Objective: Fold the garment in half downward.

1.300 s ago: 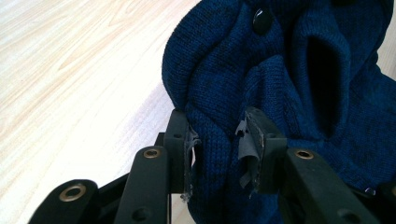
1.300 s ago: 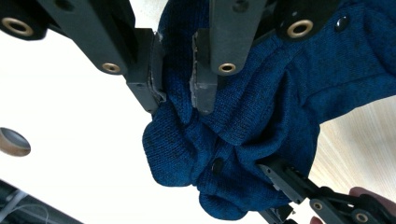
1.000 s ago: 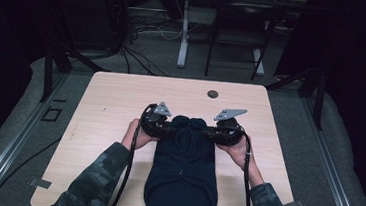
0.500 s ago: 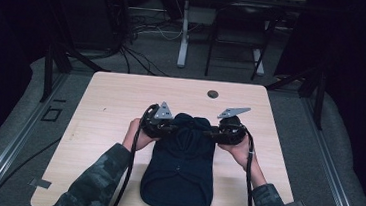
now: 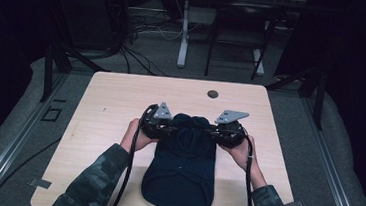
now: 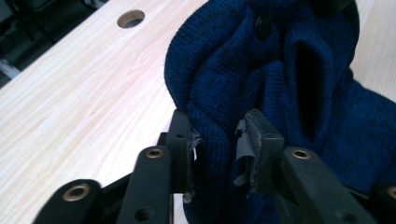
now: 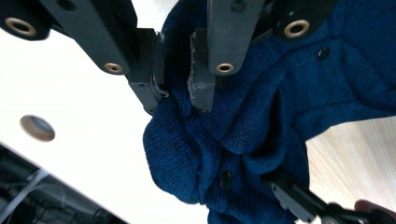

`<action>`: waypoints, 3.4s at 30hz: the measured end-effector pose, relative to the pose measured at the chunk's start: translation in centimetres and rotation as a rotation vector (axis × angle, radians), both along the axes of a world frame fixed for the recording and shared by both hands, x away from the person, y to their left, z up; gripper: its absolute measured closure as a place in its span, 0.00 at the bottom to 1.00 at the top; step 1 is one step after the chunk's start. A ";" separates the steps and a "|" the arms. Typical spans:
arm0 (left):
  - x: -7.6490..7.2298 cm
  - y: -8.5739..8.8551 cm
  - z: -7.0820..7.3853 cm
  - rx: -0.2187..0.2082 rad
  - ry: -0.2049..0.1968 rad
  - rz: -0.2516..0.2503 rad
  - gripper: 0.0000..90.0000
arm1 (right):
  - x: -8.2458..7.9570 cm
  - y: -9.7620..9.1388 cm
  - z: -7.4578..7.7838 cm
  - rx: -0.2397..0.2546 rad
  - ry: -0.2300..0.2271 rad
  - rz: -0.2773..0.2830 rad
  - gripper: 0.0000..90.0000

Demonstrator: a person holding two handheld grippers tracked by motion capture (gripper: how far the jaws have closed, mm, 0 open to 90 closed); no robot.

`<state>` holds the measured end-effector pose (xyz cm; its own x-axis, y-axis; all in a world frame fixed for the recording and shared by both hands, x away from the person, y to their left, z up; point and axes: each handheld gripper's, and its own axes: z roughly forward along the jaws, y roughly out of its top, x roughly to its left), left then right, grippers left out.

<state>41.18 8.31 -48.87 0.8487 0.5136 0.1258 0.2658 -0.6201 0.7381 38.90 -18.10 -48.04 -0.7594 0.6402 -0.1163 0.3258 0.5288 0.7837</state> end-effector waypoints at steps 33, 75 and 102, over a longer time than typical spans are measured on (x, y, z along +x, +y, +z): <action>-2.4 -0.9 1.2 0.002 -0.277 -0.107 0.80 | 0.9 -2.0 -0.6 0.082 0.117 -0.056 0.48; -6.7 -0.3 -3.1 -0.008 -0.269 -0.033 0.72 | -4.6 -1.6 -3.2 -0.014 -0.074 0.087 0.74; -9.0 0.9 -5.4 -0.058 -0.158 -0.069 0.74 | -7.5 -0.7 -5.3 -0.074 0.024 0.113 0.72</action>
